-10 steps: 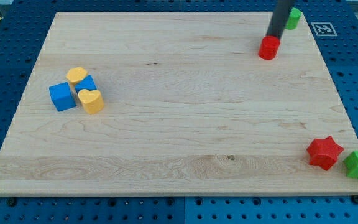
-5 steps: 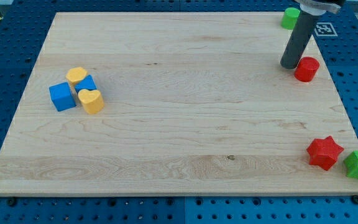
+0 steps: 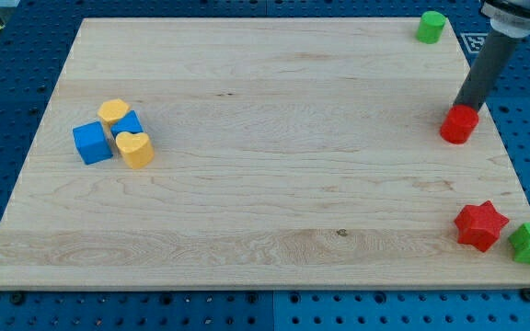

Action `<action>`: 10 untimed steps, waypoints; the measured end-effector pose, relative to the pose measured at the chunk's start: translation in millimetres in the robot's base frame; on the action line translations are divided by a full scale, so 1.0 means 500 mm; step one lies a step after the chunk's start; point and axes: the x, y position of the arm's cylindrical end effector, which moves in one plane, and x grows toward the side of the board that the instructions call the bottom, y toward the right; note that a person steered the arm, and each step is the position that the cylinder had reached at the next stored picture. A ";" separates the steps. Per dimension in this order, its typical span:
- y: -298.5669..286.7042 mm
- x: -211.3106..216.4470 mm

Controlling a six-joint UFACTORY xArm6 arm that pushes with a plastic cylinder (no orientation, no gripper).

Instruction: Push the red circle into the red star

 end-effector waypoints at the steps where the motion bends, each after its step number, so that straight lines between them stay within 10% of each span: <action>1: -0.026 0.011; 7: -0.079 0.202; 10: -0.243 -0.415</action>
